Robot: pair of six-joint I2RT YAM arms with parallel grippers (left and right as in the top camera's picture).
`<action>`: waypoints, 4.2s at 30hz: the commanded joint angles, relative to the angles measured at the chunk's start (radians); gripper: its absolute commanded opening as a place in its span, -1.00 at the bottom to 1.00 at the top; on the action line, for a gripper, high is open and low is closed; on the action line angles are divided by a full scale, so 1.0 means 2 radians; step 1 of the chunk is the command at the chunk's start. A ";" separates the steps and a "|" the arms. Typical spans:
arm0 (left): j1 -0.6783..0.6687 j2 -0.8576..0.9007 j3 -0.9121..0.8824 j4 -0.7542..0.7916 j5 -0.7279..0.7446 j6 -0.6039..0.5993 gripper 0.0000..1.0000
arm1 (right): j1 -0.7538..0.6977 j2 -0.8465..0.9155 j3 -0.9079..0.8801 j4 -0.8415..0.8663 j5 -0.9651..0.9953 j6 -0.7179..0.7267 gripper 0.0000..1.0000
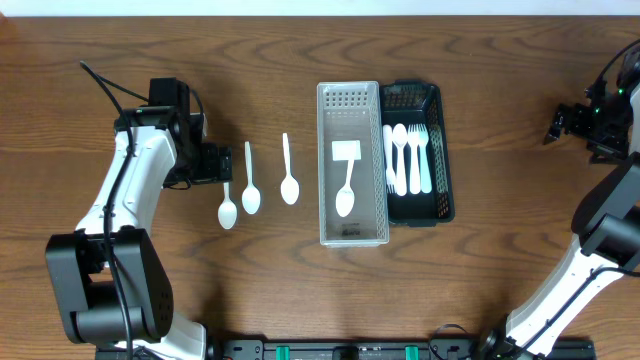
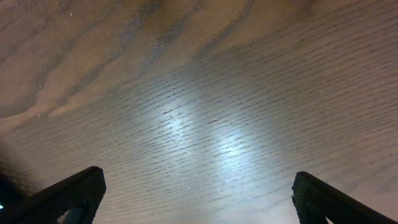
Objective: Pack container
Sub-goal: 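Move the left gripper back toward the remaining white spoons, then align the left gripper over the next leftmost spoon's handle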
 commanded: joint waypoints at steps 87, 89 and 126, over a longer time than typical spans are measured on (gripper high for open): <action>-0.035 0.111 -0.003 0.052 -0.006 -0.013 0.99 | -0.001 -0.003 0.000 0.000 -0.002 0.007 0.98; -0.031 0.111 -0.003 0.052 -0.006 -0.013 0.99 | -0.001 -0.003 0.000 0.000 -0.002 0.007 0.99; 0.004 0.111 -0.003 0.048 0.000 0.003 0.93 | -0.001 -0.003 0.000 0.000 -0.002 0.007 0.98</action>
